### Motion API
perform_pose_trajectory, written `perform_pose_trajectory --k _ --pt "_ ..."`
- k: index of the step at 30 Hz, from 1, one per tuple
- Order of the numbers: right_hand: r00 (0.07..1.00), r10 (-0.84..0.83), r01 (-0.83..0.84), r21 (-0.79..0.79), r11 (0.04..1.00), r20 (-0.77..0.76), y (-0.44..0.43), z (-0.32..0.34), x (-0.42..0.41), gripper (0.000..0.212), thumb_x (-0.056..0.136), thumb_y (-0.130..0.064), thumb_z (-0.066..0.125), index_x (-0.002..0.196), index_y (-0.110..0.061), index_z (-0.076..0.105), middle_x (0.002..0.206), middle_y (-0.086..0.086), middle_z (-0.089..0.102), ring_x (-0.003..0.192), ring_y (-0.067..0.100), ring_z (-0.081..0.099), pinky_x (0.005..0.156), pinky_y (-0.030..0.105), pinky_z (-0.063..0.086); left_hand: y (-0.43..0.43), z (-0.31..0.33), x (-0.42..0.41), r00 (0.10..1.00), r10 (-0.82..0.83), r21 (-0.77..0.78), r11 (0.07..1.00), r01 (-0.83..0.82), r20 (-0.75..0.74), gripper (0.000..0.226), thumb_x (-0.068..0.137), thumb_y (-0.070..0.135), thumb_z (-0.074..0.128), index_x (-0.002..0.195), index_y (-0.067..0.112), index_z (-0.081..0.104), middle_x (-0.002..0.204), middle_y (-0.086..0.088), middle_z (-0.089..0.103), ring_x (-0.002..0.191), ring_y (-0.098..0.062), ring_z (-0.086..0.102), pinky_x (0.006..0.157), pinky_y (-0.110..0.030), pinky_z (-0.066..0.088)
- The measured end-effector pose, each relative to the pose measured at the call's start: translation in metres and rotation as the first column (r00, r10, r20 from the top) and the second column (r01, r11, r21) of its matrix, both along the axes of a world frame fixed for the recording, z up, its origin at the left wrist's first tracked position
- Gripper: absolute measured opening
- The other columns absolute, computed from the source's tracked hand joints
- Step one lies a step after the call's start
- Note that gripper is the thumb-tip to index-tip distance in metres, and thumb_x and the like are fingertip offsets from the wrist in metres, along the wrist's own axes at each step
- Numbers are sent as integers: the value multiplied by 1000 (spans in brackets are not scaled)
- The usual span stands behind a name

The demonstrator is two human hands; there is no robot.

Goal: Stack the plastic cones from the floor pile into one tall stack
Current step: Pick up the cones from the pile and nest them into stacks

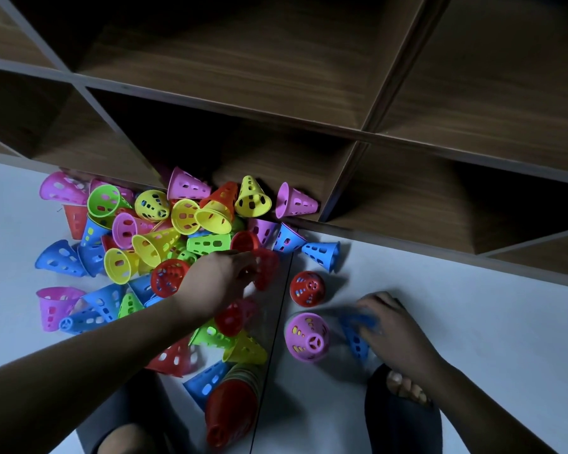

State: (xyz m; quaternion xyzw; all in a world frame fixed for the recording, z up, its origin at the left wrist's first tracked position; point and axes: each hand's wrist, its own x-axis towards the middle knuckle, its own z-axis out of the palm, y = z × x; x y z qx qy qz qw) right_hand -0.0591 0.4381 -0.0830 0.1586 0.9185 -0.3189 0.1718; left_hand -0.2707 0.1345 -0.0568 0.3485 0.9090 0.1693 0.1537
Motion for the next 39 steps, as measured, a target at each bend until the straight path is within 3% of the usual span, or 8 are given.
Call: perform_pose_trajectory --k 10,13,16,19,24,29,34,39 --pt "979 176 -166 96 981 -105 2 -1 7 10 90 -29 75 90 -35 66 91 -19 56 88 4 53 75 30 49 23 30 4 986 112 346 927 -149 125 17 100 41 69 104 25 76 91 7 63 68 -6 64 63 -31 55" --pt "986 57 -50 50 997 -157 1 7 1 15 94 -21 73 88 -33 66 87 -16 60 84 5 58 73 30 52 33 38 10 960 146 398 887 -234 240 15 103 36 67 98 26 75 84 15 67 64 -5 67 60 -21 52" --pt "956 -246 215 -192 958 -161 3 19 -7 11 97 -19 72 90 -28 71 89 -12 70 86 8 67 75 24 52 40 35 16 918 174 358 882 -307 357 15 105 31 65 97 24 76 79 18 71 70 -5 70 62 -13 49" --pt "863 -505 431 -475 767 -33 8 21 -17 14 101 -11 65 93 -18 73 88 -5 74 82 12 67 77 32 51 44 27 24 888 180 291 901 -322 424 18 107 32 61 103 21 75 77 11 72 71 -5 70 62 -13 50" --pt "664 -687 533 -831 160 294 3 35 -31 40 96 16 44 89 -11 74 94 10 70 89 27 60 75 37 42 51 18 28 836 229 246 887 -390 498 20 109 33 55 103 22 70 76 2 73 68 -9 69 64 -24 54" --pt "712 -601 438 -899 -22 362 0 48 -42 26 89 -1 55 97 -12 77 108 12 71 93 25 64 77 38 43 57 26 25 802 261 303 828 -472 537 22 111 31 53 98 20 67 74 -4 69 59 -2 58 56 -15 45" --pt "783 -542 386 -921 40 305 -10 55 -55 33 82 8 52 110 -5 64 112 15 68 92 25 64 70 34 43 60 11 34 823 194 242 898 -368 534 19 110 32 55 101 23 69 78 3 71 68 -8 68 66 -23 55" --pt "787 -566 469 -834 290 245 -23 34 -64 30 99 13 46 106 -6 69 97 12 70 79 18 59 63 30 40 60 -11 33 868 128 163 959 -231 479 16 108 25 57 101 21 71 87 4 74 69 -5 70 69 -30 58"
